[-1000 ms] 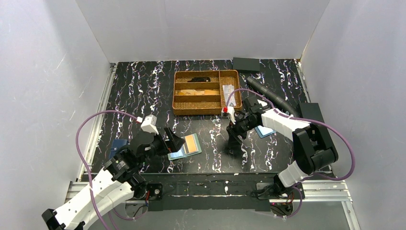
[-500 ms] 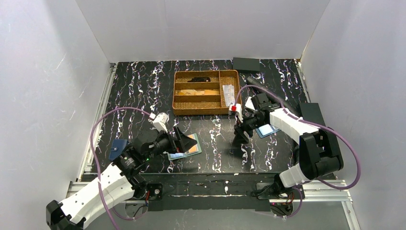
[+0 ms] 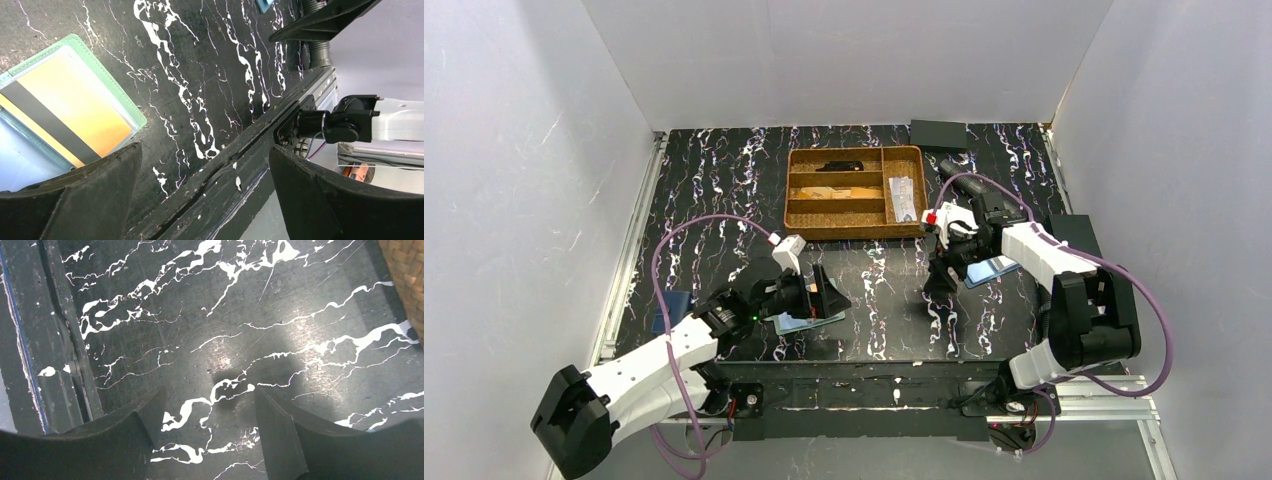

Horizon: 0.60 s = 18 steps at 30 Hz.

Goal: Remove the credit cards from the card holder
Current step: Remove the credit card from the card holder.

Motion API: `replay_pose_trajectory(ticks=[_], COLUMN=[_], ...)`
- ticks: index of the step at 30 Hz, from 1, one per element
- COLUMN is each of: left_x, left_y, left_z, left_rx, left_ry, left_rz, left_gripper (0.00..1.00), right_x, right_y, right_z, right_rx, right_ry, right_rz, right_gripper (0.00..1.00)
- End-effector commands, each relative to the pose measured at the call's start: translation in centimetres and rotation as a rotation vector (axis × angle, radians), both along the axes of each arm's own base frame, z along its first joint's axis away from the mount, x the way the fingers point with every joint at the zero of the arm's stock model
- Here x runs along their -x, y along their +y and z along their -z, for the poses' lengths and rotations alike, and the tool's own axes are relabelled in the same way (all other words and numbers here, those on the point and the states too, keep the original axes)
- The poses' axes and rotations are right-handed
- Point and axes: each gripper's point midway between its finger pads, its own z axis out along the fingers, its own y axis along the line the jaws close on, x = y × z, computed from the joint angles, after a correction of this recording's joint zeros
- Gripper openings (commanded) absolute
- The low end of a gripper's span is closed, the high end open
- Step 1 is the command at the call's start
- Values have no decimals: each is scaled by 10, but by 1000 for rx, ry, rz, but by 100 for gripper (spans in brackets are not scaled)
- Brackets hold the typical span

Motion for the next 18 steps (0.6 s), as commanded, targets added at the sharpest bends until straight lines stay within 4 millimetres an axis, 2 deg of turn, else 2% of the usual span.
replay_pose_trajectory(ticks=[1, 5, 8, 14, 18], left_x=[-4, -4, -7, -13, -16], left_y=[-8, -11, -8, 1, 10], left_z=[-11, -1, 6, 19, 33], left_rx=[27, 41, 32, 13, -13], left_ry=[-45, -13, 1, 20, 39], left_rz=[36, 31, -3, -80, -145], left_gripper=[97, 97, 97, 93, 86], right_x=[0, -5, -10, 0, -2], right_y=[-1, 7, 22, 85, 123], right_z=[9, 5, 2, -5, -19], right_rx=[12, 42, 106, 103, 55], right_ry=[31, 4, -42, -29, 15], right_rz=[-11, -37, -78, -165, -106], right_gripper=[73, 74, 74, 71, 67])
